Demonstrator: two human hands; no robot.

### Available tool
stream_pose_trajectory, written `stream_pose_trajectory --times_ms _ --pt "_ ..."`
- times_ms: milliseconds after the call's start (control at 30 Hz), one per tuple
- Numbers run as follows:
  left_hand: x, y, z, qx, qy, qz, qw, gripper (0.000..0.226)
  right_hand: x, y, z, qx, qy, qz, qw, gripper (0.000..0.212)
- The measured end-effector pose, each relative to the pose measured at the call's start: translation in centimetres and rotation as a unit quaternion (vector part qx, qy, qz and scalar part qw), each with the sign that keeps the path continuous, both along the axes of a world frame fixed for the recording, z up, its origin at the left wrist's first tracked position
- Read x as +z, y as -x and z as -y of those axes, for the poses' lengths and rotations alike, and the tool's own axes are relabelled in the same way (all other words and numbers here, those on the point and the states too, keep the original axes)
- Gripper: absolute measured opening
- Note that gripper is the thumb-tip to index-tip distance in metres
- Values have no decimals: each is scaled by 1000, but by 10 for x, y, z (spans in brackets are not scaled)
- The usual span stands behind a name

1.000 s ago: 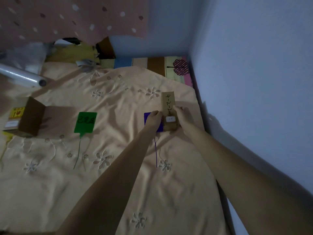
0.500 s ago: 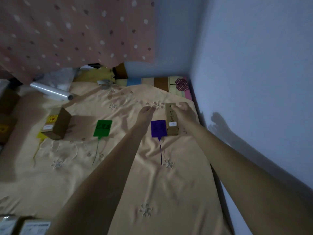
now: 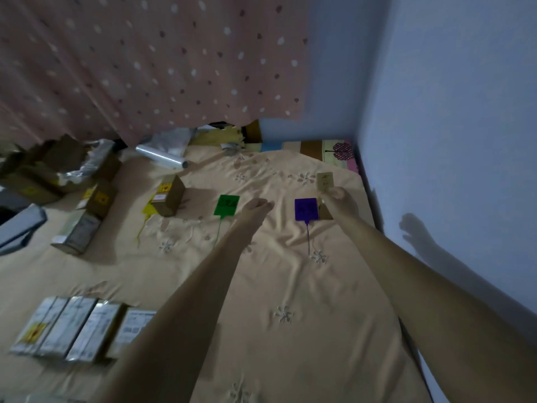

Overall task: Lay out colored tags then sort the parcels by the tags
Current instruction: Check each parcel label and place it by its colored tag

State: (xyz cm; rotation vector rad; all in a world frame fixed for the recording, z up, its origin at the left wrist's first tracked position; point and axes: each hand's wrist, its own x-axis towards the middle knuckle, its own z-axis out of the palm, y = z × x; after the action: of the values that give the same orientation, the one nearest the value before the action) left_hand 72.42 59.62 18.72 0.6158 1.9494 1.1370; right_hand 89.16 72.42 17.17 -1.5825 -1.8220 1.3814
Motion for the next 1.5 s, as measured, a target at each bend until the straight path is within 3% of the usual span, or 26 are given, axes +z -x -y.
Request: stream_pose_trajectory --times_ms 167,367,467,800,1133,1500 --pt "4 27 67 1 -28 26 999 15 11 23 64 -6 -5 -1 1000 44" --pt "-1 82 188 -8 -41 2 999 9 21 72 173 -5 -2 -19 1000 55" --pt "3 111 260 -5 -56 -16 998 12 19 100 236 12 -13 -28 999 50" --pt "9 218 436 89 -37 -31 995 18 31 197 394 79 -18 -47 996 45" --pt "-6 313 502 157 8 -61 986 12 16 330 434 196 17 -45 979 51" --pt "-46 400 528 196 73 -24 978 19 -12 445 463 277 87 -28 957 54"
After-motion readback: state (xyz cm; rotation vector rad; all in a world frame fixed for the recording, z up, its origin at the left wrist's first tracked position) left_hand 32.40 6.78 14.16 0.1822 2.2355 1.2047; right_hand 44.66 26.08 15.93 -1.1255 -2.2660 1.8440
